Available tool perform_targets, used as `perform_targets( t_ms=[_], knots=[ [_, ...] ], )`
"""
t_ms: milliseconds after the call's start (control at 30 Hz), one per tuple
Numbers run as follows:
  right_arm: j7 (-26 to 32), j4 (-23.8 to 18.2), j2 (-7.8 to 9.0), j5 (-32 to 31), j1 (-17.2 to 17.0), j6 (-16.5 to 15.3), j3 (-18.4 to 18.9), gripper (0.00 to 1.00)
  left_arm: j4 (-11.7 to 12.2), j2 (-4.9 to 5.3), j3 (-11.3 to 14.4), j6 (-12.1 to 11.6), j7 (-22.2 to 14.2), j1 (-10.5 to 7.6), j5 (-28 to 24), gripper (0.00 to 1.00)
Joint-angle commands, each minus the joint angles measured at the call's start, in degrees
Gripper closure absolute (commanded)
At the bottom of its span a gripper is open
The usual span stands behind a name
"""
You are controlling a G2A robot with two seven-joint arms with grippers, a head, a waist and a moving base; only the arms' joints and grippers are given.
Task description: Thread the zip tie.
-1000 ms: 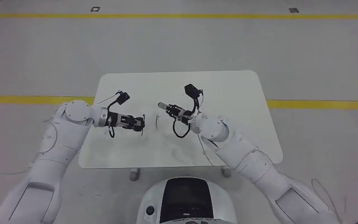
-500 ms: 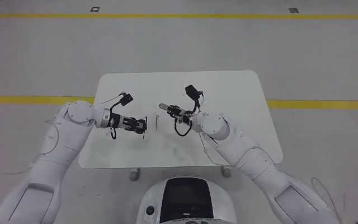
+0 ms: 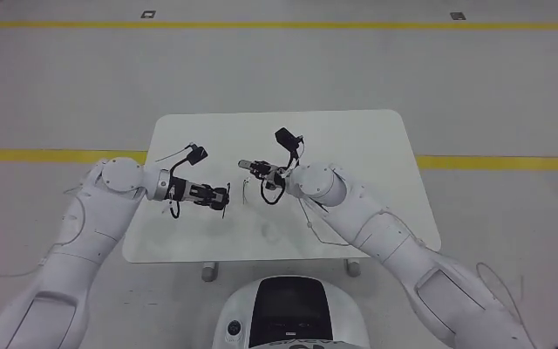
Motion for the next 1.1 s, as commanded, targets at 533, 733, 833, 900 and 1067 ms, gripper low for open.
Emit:
perform_targets(
  t_ms=[533, 733, 833, 900, 1067],
  knots=[
    [3.91, 2.65, -3.24, -4.61, 2.75, -0.11, -3.55, 0.62, 1.18, 0.03, 3.3, 1.19, 3.02, -1.31, -0.63, 1.0],
    [4.77, 4.38, -4.26, -4.97, 3.43, -1.24, -3.83, 0.69, 1.57, 0.11, 4.13, 1.53, 3.52, -1.78, -0.77, 1.0],
    [5.07, 4.81, -4.63, -5.02, 3.41, -2.01, -3.74, 0.71, 1.74, 0.14, 4.54, 1.59, 3.8, -1.92, -0.89, 1.0],
    [5.44, 5.06, -4.81, -4.91, 3.32, -2.58, -3.61, 0.73, 1.82, 0.17, 4.74, 1.6, 3.9, -2.01, -1.01, 1.0],
    [6.0, 5.48, -5.2, -5.31, 3.13, -3.35, -3.22, 0.77, 2.11, 0.26, 5.29, 1.59, 4.27, -2.24, -1.28, 1.0]
  ],
)
